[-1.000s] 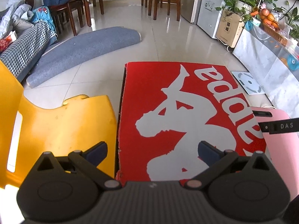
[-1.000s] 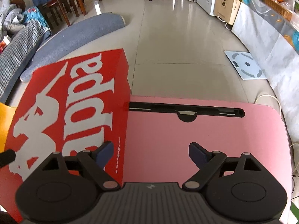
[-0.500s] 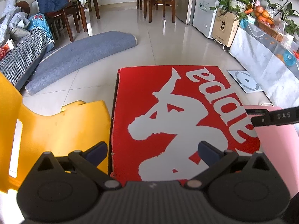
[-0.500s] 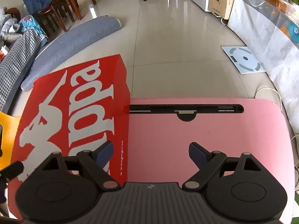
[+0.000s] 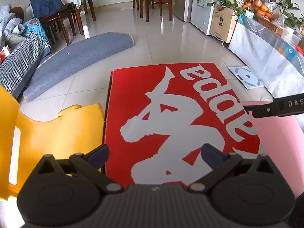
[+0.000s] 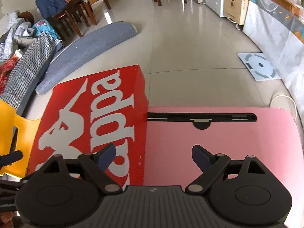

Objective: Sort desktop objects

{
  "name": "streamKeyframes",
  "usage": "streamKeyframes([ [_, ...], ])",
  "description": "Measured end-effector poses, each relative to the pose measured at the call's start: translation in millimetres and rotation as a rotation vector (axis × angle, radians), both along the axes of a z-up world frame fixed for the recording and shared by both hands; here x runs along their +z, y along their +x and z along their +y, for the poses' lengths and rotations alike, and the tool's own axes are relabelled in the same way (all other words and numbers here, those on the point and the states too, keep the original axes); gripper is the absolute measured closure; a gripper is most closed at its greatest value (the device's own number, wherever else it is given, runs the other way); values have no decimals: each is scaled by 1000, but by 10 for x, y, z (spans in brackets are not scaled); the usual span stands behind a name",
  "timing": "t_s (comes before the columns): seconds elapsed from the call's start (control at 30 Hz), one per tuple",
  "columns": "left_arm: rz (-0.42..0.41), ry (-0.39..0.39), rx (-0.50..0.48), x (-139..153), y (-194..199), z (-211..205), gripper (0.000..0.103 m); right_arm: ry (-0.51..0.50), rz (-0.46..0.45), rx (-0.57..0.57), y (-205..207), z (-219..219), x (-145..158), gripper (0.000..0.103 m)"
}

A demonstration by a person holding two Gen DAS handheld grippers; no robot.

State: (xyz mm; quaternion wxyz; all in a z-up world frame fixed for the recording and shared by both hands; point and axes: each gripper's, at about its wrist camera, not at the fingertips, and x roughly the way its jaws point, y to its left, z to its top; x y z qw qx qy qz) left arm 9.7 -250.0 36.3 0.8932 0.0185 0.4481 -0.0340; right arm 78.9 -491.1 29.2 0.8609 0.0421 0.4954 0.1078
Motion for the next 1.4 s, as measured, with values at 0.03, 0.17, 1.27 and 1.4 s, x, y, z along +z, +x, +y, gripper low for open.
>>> streamKeyframes([
  [0.03, 2, 0, -3, -1, 3, -8, 0, 4, -1, 11, -7, 13, 7, 15],
  [0.17, 11, 6, -14, -14, 16, -55, 0, 22, -5, 56, -36, 67, 37, 15],
  [1.27, 48, 16, -44, -66, -2, -265, 0, 32, 21, 203, -124, 275, 59, 15],
  [1.4, 51, 13, -39, -72, -7, -271, 0, 31, 23, 210, -129, 291, 58, 15],
])
